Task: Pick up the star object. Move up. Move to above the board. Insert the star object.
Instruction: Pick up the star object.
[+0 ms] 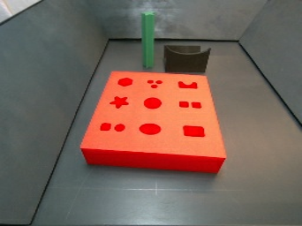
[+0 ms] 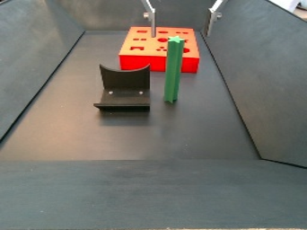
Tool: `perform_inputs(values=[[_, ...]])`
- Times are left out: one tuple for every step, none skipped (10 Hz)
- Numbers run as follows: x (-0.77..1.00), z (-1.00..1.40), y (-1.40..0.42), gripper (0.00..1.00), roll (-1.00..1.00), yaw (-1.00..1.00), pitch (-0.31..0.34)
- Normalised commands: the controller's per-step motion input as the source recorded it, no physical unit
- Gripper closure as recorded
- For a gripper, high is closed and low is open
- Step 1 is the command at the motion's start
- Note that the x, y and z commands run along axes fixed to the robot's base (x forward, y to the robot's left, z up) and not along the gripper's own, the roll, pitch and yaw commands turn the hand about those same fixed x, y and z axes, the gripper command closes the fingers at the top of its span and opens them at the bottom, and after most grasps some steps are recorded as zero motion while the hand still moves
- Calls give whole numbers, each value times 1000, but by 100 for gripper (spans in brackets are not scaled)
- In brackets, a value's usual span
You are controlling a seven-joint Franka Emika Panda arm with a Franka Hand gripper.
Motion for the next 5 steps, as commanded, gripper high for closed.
perform_inputs(values=[[246, -400, -506, 0, 187, 0, 0], [0, -423, -380, 0, 126, 57, -121], [0, -497, -509, 0, 136, 37, -200], [0, -9, -77, 0, 0, 9, 0], [-163, -569, -194, 0, 91, 0, -179]])
